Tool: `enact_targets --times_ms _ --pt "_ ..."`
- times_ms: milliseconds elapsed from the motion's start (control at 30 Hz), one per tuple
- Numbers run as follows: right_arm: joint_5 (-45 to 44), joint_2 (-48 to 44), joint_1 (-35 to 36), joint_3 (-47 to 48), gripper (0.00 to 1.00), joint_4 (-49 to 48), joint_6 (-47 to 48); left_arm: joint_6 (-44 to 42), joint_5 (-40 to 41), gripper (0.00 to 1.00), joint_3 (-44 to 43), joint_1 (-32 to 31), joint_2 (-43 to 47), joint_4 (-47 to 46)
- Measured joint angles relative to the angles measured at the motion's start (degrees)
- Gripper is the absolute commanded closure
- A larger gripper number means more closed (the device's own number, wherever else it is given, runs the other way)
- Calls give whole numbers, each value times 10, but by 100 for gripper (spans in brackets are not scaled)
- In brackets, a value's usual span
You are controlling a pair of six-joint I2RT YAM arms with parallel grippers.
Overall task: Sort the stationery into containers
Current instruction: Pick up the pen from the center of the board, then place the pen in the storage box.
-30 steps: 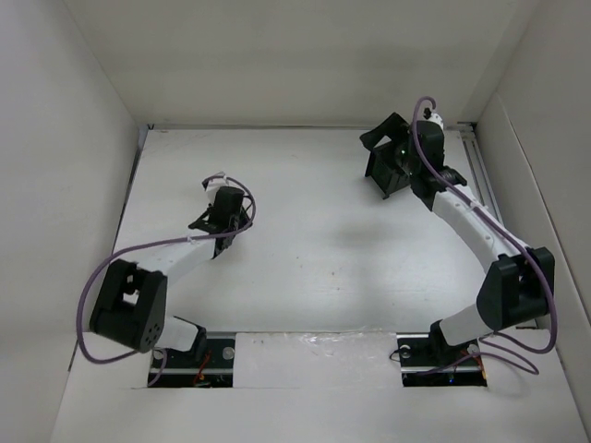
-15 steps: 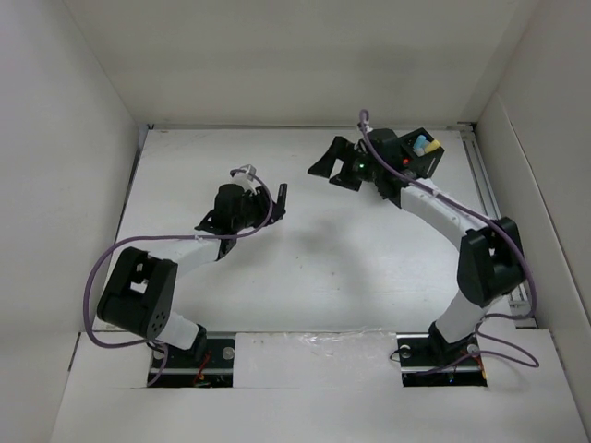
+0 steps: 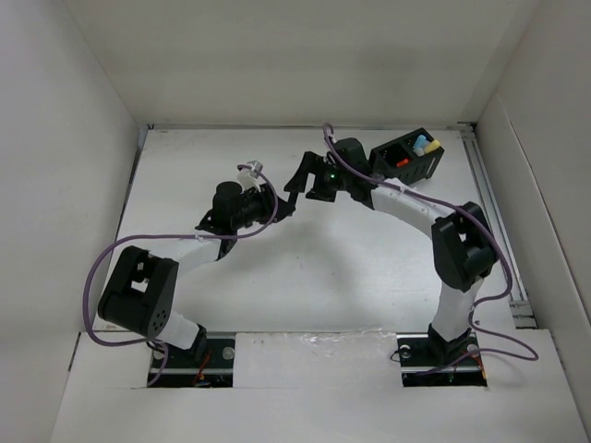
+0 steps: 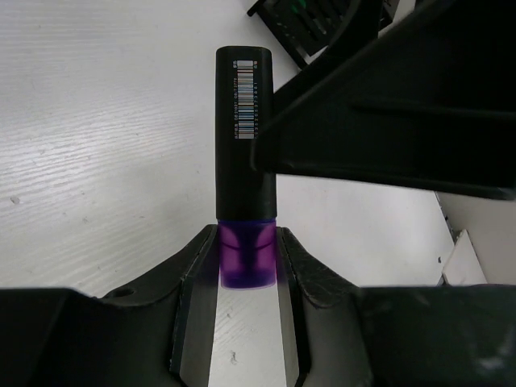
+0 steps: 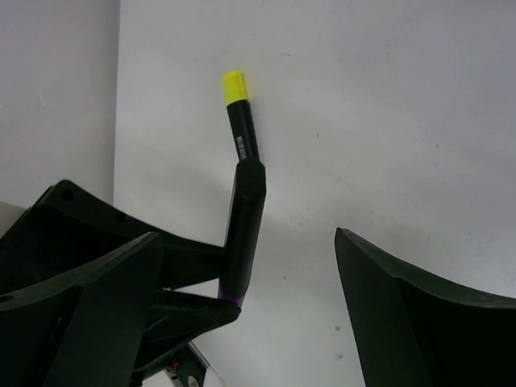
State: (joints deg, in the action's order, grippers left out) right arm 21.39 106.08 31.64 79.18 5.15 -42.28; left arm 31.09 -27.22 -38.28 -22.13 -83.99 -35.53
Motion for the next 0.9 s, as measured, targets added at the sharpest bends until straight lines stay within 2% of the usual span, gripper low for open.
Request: enact_targets --times_ms 167,267,400,433,467,500,533,600,633,733,767,900 --pt "-17 18 -2 21 27 0 -2 0 -9 100 0 0 -1 -7" --pt "-25 31 -2 32 42 0 -5 0 -10 100 0 0 -1 -7" --pt "-28 45 -4 37 70 0 -11 0 -11 99 2 0 -1 -7" --pt "-27 46 -4 37 84 0 -13 0 -11 95 3 0 -1 -6" --pt "-21 46 -4 37 90 -2 -27 0 -12 90 4 0 -1 -3" --pt "-16 46 -3 41 95 -6 -27 0 -13 77 5 -3 -4 -4" --pt "-16 46 0 43 100 -6 -27 0 -13 70 5 -3 -6 -6" --pt "-17 46 -1 44 100 -7 -26 0 -13 59 5 -3 -6 -8" --pt "-22 46 -1 44 100 -5 -26 0 -13 49 5 -3 -6 -9" --pt "-38 46 -4 44 100 -5 -25 -2 -7 39 5 -3 -5 -11" --pt "-42 46 -5 44 100 -5 -25 -4 -3 32 5 -3 -3 -10" --pt "-59 46 -16 44 100 -5 -25 -12 24 20 11 -3 27 1"
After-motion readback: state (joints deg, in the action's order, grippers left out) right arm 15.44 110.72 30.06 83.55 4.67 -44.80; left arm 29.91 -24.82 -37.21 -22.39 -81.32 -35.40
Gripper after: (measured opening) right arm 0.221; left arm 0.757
